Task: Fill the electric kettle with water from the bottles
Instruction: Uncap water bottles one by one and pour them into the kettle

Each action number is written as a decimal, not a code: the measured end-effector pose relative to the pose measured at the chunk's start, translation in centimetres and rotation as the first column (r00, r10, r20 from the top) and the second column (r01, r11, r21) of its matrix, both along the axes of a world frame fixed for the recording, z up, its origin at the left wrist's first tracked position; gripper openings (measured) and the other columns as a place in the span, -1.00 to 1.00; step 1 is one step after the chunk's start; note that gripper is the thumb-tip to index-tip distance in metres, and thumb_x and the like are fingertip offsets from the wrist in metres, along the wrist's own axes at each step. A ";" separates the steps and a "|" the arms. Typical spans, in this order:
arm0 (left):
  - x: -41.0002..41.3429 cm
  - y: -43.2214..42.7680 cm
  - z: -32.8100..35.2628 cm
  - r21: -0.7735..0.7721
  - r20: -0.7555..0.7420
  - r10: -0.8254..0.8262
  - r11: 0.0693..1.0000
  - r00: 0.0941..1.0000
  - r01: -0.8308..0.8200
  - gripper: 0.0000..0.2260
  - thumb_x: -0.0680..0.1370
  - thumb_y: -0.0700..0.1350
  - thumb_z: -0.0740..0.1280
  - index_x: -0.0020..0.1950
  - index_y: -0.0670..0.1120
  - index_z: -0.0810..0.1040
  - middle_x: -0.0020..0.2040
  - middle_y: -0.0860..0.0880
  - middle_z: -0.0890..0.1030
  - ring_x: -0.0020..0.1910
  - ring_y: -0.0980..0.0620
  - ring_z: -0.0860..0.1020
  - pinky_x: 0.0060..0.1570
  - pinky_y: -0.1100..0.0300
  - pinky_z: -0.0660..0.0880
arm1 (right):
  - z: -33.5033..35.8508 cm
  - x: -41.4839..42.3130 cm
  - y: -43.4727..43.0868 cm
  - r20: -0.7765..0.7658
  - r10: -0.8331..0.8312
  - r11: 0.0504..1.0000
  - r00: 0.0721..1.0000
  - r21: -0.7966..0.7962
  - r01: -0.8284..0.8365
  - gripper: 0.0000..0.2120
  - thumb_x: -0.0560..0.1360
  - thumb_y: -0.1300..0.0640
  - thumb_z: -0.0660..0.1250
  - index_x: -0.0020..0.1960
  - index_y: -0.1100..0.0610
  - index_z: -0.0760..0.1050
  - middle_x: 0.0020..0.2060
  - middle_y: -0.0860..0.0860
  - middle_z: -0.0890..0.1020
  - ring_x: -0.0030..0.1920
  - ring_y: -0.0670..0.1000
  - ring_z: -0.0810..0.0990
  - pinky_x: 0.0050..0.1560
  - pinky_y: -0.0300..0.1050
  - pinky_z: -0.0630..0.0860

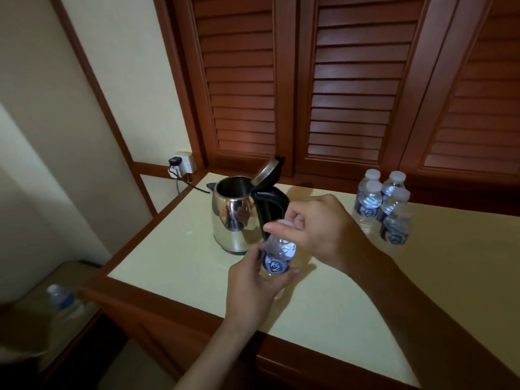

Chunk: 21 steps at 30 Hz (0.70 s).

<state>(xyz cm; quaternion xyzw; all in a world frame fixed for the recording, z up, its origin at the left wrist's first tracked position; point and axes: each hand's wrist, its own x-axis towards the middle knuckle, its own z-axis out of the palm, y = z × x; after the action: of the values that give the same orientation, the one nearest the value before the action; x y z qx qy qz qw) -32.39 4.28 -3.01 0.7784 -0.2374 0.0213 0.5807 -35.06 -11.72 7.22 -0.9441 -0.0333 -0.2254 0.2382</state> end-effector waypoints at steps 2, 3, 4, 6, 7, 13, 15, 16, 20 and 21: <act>0.5 0.7 0.1 0.020 -0.011 -0.001 1.000 1.000 0.002 -0.62 0.34 0.01 0.64 0.07 0.04 0.59 -0.11 0.14 0.71 -0.12 0.13 0.67 -0.09 0.12 0.61 | 0.4 0.8 0.5 -0.032 0.056 0.998 0.998 -0.026 -0.057 -0.58 0.46 -0.29 0.34 -0.31 0.05 0.49 -0.45 -0.06 0.46 -0.35 -0.02 0.47 -0.28 0.00 0.45; 0.8 1.1 0.1 0.026 -0.018 -0.005 1.000 1.000 0.006 -0.62 0.34 0.01 0.64 0.07 0.03 0.60 -0.11 0.14 0.71 -0.12 0.14 0.67 -0.08 0.11 0.61 | 0.6 1.1 0.7 -0.039 0.085 0.995 0.996 -0.054 -0.087 -0.59 0.48 -0.26 0.34 -0.28 0.07 0.52 -0.43 -0.06 0.47 -0.32 -0.03 0.47 -0.25 0.00 0.46; 1.1 1.5 0.2 0.030 -0.022 -0.009 0.999 1.000 0.010 -0.62 0.34 0.01 0.64 0.08 0.03 0.60 -0.11 0.15 0.71 -0.12 0.15 0.67 -0.08 0.13 0.61 | 0.7 1.5 0.8 -0.048 0.116 0.989 0.992 -0.082 -0.120 -0.61 0.49 -0.23 0.35 -0.25 0.09 0.55 -0.40 -0.07 0.49 -0.29 -0.03 0.47 -0.21 -0.01 0.44; 1.7 2.2 0.4 0.040 -0.018 -0.018 0.999 1.000 0.018 -0.61 0.34 -0.02 0.64 0.09 0.01 0.61 -0.10 0.15 0.71 -0.12 0.16 0.67 -0.09 0.20 0.60 | 1.0 1.9 0.9 -0.078 0.185 0.976 0.980 -0.102 -0.192 -0.69 0.51 -0.15 0.36 -0.18 0.09 0.59 -0.33 -0.08 0.50 -0.24 -0.06 0.46 -0.19 -0.06 0.41; 2.0 2.5 0.4 0.042 -0.021 -0.025 0.999 0.999 0.026 -0.61 0.34 -0.03 0.64 0.10 0.00 0.61 -0.10 0.14 0.71 -0.11 0.16 0.67 -0.08 0.23 0.59 | 1.0 2.0 0.9 -0.092 0.217 0.970 0.972 -0.089 -0.225 -0.76 0.51 -0.12 0.37 -0.14 0.06 0.61 -0.30 -0.10 0.50 -0.21 -0.09 0.45 -0.19 -0.10 0.39; 3.8 4.0 0.7 0.002 -0.086 -0.050 0.999 0.995 0.050 -0.55 0.35 -0.08 0.64 0.15 -0.04 0.54 -0.03 0.12 0.71 -0.05 0.14 0.68 -0.05 0.22 0.59 | 0.9 3.4 1.6 -0.091 0.280 0.958 0.956 -0.039 -0.284 -0.67 0.50 -0.07 0.39 0.23 0.00 0.61 -0.20 -0.23 0.51 -0.16 -0.17 0.50 -0.17 -0.37 0.33; 4.5 4.4 0.9 -0.025 -0.099 -0.057 0.998 0.993 0.055 -0.56 0.35 -0.10 0.64 0.13 -0.05 0.53 -0.04 0.13 0.71 -0.07 0.15 0.68 -0.08 0.27 0.57 | 0.8 3.9 2.0 -0.050 0.218 0.976 0.975 0.001 -0.219 -0.54 0.42 -0.26 0.39 0.18 0.00 0.63 -0.22 -0.19 0.57 -0.21 -0.14 0.52 -0.23 -0.30 0.40; 4.9 4.6 1.0 -0.031 -0.088 -0.059 0.998 0.994 0.056 -0.56 0.35 -0.10 0.64 0.14 -0.05 0.53 -0.04 0.14 0.71 -0.07 0.15 0.68 -0.09 0.27 0.57 | 0.7 4.2 2.4 0.001 0.177 0.984 0.984 -0.017 -0.177 -0.51 0.39 -0.33 0.36 0.09 0.03 0.65 -0.27 -0.14 0.58 -0.27 -0.10 0.51 -0.28 -0.21 0.42; 6.7 5.3 1.4 -0.031 -0.053 -0.089 0.996 0.995 0.087 -0.55 0.35 -0.05 0.63 0.15 -0.02 0.55 -0.03 0.13 0.71 -0.05 0.14 0.67 -0.10 0.31 0.56 | 0.4 5.5 4.8 0.222 0.086 0.988 0.971 -0.141 -0.056 -0.55 0.44 -0.21 0.41 -0.37 0.12 0.41 -0.50 -0.10 0.37 -0.48 -0.07 0.32 -0.41 -0.27 0.26; 7.2 5.6 1.5 -0.033 -0.054 -0.109 0.994 0.993 0.107 -0.55 0.34 -0.05 0.63 0.14 -0.02 0.55 -0.04 0.13 0.71 -0.05 0.14 0.67 -0.11 0.32 0.55 | 0.5 5.9 5.2 0.194 0.061 0.992 0.979 -0.118 -0.038 -0.57 0.45 -0.16 0.43 -0.38 0.08 0.36 -0.50 -0.09 0.35 -0.48 -0.09 0.31 -0.39 -0.34 0.22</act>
<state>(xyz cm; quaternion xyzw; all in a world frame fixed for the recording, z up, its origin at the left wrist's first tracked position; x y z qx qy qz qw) -25.16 9.87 -1.54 0.7559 -0.2625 -0.0283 0.5991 -29.12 -6.56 7.72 -0.9281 -0.0930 -0.3094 0.1850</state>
